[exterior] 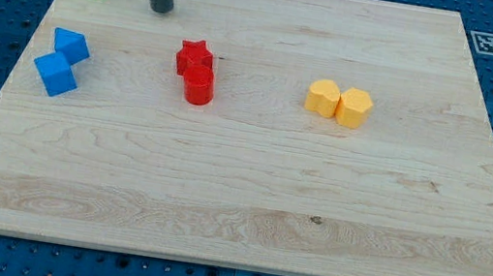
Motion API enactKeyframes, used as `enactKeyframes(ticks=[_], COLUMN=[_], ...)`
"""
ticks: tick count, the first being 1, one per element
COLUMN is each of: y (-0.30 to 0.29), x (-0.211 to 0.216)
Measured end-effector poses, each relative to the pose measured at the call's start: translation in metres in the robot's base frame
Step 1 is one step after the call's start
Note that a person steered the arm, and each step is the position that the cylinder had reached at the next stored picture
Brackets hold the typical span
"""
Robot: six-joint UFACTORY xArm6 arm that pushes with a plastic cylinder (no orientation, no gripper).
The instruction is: Move the red circle towards the bottom left corner to the board
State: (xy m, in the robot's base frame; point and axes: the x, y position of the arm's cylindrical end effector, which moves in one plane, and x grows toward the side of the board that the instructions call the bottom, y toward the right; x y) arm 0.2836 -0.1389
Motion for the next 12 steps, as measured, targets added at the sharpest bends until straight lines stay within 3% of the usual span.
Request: enactKeyframes(ticks=[2, 6, 7, 12], y=[0.013, 0.112, 0.126, 0.077], x=[0.053, 0.083, 0.109, 0.139])
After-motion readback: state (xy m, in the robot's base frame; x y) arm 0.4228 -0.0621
